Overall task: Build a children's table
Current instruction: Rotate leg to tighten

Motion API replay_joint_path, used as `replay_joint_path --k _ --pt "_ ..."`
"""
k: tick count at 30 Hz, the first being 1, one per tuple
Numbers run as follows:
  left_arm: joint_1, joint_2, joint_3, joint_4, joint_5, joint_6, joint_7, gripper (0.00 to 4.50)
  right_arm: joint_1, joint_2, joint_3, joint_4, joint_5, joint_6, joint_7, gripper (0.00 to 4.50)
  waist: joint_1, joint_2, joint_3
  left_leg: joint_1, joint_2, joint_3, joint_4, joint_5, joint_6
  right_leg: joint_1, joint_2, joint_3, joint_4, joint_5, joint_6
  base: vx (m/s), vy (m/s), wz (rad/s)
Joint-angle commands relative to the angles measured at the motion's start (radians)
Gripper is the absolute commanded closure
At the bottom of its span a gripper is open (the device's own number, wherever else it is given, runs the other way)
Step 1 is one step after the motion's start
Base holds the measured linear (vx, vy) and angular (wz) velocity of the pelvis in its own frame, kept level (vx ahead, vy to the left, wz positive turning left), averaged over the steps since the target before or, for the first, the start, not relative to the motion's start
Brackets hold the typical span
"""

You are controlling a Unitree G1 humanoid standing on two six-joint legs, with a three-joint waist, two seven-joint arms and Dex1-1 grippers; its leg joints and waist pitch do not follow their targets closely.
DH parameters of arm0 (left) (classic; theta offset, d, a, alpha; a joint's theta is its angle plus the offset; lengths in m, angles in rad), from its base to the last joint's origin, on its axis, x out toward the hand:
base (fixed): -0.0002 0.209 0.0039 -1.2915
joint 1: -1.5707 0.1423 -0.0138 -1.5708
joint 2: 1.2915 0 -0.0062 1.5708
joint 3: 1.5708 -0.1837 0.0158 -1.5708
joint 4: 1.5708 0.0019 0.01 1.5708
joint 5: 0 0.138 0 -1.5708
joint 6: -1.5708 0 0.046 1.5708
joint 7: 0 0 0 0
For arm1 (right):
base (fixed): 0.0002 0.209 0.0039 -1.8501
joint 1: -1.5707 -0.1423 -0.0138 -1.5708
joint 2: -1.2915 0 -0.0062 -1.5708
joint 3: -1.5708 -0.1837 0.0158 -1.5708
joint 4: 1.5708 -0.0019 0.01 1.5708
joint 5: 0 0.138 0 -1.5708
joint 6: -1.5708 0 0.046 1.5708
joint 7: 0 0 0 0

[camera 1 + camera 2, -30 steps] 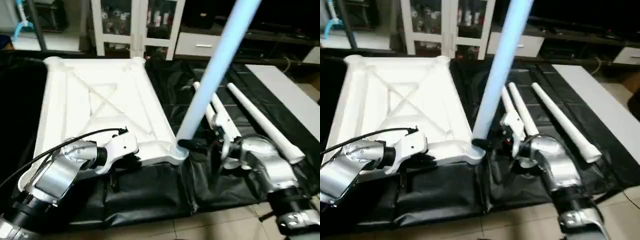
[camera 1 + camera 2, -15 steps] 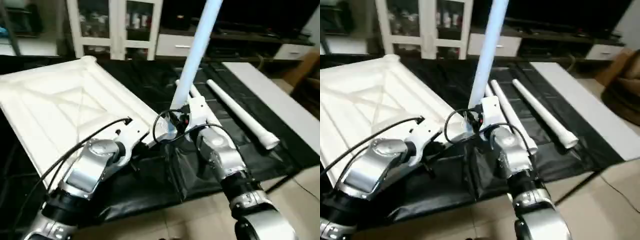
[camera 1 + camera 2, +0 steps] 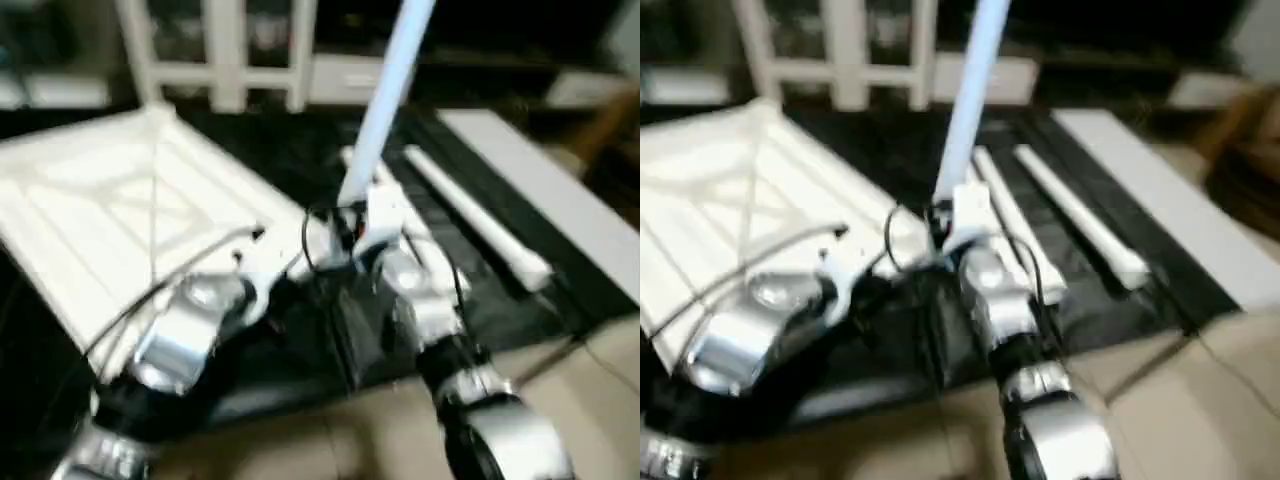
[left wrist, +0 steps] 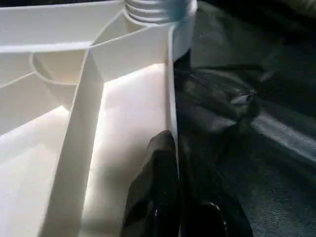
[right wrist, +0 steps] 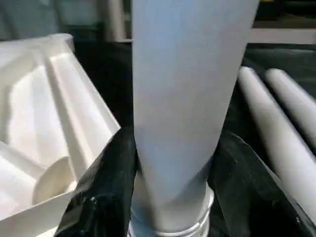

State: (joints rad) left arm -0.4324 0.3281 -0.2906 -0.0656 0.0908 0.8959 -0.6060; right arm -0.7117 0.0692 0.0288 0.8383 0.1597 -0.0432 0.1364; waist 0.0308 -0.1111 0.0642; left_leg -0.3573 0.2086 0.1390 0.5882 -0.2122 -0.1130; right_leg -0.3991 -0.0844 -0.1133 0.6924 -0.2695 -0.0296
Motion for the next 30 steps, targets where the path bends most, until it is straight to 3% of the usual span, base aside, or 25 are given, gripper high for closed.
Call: replay_joint_path --k 1,2,3,4,5,6,8,10,13,14,18,22,23,26,28,30 --pt "0.004 0.008 -0.023 -0.038 -0.017 0.016 -0.034 4.50 0.012 -0.044 -0.032 0.058 0.001 0.031 -0.001 2.08 0.009 0.016 -0.070 -0.042 0.021 -0.001 -0.056 0.012 -0.028 0.063 -0.076 0.082 -0.130 -0.336 0.010 0.111 -0.024 -0.26" --pt "0.004 0.009 -0.024 -0.038 -0.018 0.014 -0.035 4.50 0.014 -0.048 -0.025 0.046 0.000 0.031 0.022 1.92 0.003 0.032 -0.067 -0.014 0.027 0.001 -0.063 0.016 -0.041 0.042 -0.051 0.075 -0.109 -0.071 -0.057 0.000 0.000 0.00" --pt "0.004 0.010 -0.025 -0.039 -0.019 0.014 -0.036 4.50 0.015 -0.049 -0.022 0.042 -0.001 0.029 0.030 1.89 -0.003 0.043 -0.069 -0.015 0.027 0.007 -0.062 -0.005 -0.052 0.051 -0.041 0.075 -0.097 0.078 -0.119 0.000 0.000 0.00" --pt "0.005 0.013 -0.025 -0.039 -0.021 0.012 -0.037 4.50 0.018 -0.051 -0.018 0.035 -0.003 0.027 0.042 1.89 -0.005 0.046 -0.073 -0.012 0.030 0.005 -0.063 0.003 -0.056 0.058 -0.040 0.074 -0.094 0.135 -0.138 0.052 0.010 -0.04" --pt "0.006 0.015 -0.026 -0.040 -0.022 0.010 -0.039 4.50 0.020 -0.052 -0.016 0.028 -0.005 0.025 0.051 1.82 0.000 0.047 -0.077 0.002 0.029 0.013 -0.058 0.021 -0.047 0.055 -0.036 0.078 -0.094 0.237 -0.170 0.053 0.036 0.01" --pt "0.007 0.018 -0.027 -0.041 -0.025 0.008 -0.039 4.50 0.023 -0.054 -0.014 0.022 -0.005 0.023 0.060 1.69 -0.003 0.037 -0.076 -0.002 0.026 0.017 -0.058 0.043 -0.028 0.061 -0.031 0.079 -0.090 0.304 -0.193 0.053 0.036 0.01" --pt "0.009 0.024 -0.028 -0.042 -0.030 0.005 -0.041 4.50 0.031 -0.056 -0.010 0.002 -0.005 0.017 0.078 1.43 -0.001 0.033 -0.074 -0.008 0.022 0.021 -0.060 0.032 -0.013 0.068 -0.032 0.084 -0.093 0.288 -0.195 0.000 0.000 0.00" --pt "0.011 0.029 -0.028 -0.042 -0.032 0.001 -0.044 4.50 0.041 -0.059 -0.002 -0.020 -0.007 0.015 0.107 1.36 -0.003 0.038 -0.075 -0.004 0.026 0.022 -0.062 0.011 -0.009 0.069 -0.036 0.085 -0.097 0.252 -0.195 0.000 0.000 0.00" --pt "0.014 0.036 -0.029 -0.042 -0.034 -0.003 -0.049 4.50 0.061 -0.066 0.009 -0.066 -0.009 0.016 0.132 1.05 -0.002 0.035 -0.072 -0.002 0.027 0.026 -0.063 0.001 -0.006 0.068 -0.037 0.088 -0.102 0.229 -0.190 0.000 0.000 0.00" --pt "0.015 0.038 -0.029 -0.042 -0.035 -0.003 -0.050 4.50 0.072 -0.070 0.012 -0.087 -0.009 0.021 0.139 1.01 -0.004 0.028 -0.072 -0.002 0.026 0.029 -0.063 -0.018 -0.002 0.067 -0.037 0.091 -0.105 0.200 -0.186 0.000 0.000 0.00" --pt "0.017 0.054 -0.035 -0.037 -0.038 -0.025 -0.062 4.50 0.115 -0.090 0.034 -0.181 -0.015 0.039 0.180 0.71 0.001 0.029 -0.069 0.002 0.027 0.031 -0.063 -0.033 -0.005 0.064 -0.038 0.094 -0.110 0.150 -0.167 0.000 0.000 0.00" --pt "0.043 0.133 -0.061 -0.017 -0.044 -0.156 -0.152 4.50 0.195 -0.164 0.056 -0.355 0.008 0.086 0.288 0.64 0.004 0.028 -0.067 0.000 0.025 0.030 -0.062 -0.036 0.000 0.065 -0.037 0.097 -0.112 0.138 -0.150 0.000 0.000 0.00" --pt "0.054 0.168 -0.072 -0.006 -0.053 -0.233 -0.203 4.50 0.208 -0.194 0.050 -0.380 0.020 0.117 0.330 0.64 0.004 0.034 -0.067 0.003 0.026 0.031 -0.063 -0.042 -0.001 0.061 -0.035 0.096 -0.112 0.134 -0.151 0.000 0.000 0.00" --pt "0.084 0.221 -0.087 0.011 -0.065 -0.370 -0.289 4.50 0.226 -0.263 0.062 -0.401 0.036 0.121 0.451 0.64 0.003 0.028 -0.063 0.004 0.027 0.033 -0.066 -0.105 0.005 0.055 -0.035 0.098 -0.123 0.043 -0.155 0.000 0.000 0.00" --pt "0.091 0.239 -0.094 0.018 -0.056 -0.400 -0.298 4.50 0.235 -0.297 0.071 -0.416 0.044 0.129 0.509 0.64 0.008 0.029 -0.059 0.016 0.031 0.038 -0.066 -0.152 0.000 0.043 -0.035 0.102 -0.130 -0.031 -0.157 0.000 0.000 0.00" --pt "0.092 0.246 -0.090 0.026 -0.058 -0.399 -0.298 4.50 0.247 -0.328 0.082 -0.438 0.049 0.135 0.563 0.64 0.008 0.027 -0.058 0.014 0.031 0.039 -0.067 -0.163 -0.001 0.042 -0.034 0.104 -0.130 -0.056 -0.159 0.000 0.000 0.00"
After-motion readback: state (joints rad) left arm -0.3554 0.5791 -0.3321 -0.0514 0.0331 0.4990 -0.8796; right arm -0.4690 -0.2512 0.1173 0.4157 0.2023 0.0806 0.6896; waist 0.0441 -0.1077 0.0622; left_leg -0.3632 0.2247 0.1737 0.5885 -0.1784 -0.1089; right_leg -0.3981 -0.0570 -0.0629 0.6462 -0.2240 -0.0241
